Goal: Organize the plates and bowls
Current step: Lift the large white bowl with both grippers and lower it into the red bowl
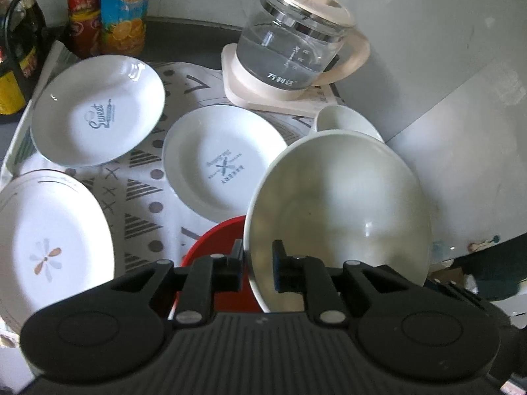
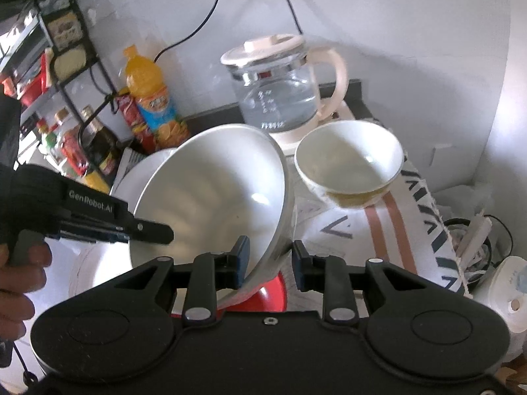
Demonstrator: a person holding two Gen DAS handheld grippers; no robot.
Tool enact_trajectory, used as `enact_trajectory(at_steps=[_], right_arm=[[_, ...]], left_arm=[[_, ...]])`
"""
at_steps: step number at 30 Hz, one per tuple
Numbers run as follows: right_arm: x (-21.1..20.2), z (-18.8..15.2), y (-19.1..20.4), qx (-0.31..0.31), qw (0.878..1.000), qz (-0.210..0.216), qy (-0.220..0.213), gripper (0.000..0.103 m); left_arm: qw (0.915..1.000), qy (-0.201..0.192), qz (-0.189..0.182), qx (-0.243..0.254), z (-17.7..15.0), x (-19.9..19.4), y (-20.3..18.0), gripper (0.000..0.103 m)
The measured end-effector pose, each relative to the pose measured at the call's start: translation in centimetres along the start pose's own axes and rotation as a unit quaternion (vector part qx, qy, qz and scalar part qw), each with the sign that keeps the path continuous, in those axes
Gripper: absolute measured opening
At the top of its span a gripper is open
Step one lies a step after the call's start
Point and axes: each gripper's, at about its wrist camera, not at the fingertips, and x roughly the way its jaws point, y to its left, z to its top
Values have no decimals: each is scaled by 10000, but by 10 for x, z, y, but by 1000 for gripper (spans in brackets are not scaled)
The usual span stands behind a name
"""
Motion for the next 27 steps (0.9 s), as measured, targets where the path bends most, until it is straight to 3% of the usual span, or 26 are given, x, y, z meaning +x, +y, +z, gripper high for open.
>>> enact_trajectory(at_steps=[13, 27], right_arm=[[4, -12, 9, -218, 9987, 169, 427, 30], [25, -21, 13, -276, 9952, 207, 913, 33]], left_arm=[[9990, 387, 177, -165, -26, 13, 14, 22], [9966, 642, 413, -307, -26, 33, 26, 23]])
